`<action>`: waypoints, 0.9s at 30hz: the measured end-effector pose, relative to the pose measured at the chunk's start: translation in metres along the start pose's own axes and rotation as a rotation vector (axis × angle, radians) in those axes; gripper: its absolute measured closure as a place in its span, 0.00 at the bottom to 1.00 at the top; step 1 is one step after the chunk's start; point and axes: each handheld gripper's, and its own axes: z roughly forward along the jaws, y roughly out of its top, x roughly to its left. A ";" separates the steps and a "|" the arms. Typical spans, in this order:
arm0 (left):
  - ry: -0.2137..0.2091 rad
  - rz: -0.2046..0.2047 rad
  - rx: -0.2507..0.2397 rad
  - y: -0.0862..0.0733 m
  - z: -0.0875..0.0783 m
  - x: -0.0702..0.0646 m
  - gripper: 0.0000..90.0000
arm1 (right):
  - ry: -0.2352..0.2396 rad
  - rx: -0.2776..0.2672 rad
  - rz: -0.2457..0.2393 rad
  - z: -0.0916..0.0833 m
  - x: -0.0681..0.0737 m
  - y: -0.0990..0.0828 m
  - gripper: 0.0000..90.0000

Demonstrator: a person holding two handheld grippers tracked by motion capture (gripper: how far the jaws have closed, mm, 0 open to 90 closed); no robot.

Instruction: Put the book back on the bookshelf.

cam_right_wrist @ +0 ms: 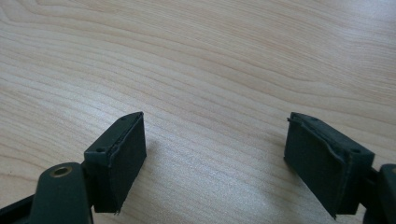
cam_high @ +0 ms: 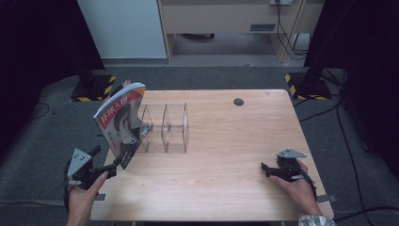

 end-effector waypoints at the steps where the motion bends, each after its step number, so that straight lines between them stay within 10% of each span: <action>1: -0.002 0.001 0.005 0.000 -0.001 -0.001 0.07 | 0.000 0.000 0.000 0.000 0.000 0.000 0.23; 14: -0.087 0.076 0.002 0.007 -0.008 -0.033 0.09 | -0.001 -0.001 -0.002 0.000 0.000 0.000 0.23; 27: -0.164 0.114 0.070 0.012 0.032 -0.063 0.09 | 0.001 -0.002 -0.003 0.000 0.001 0.000 0.23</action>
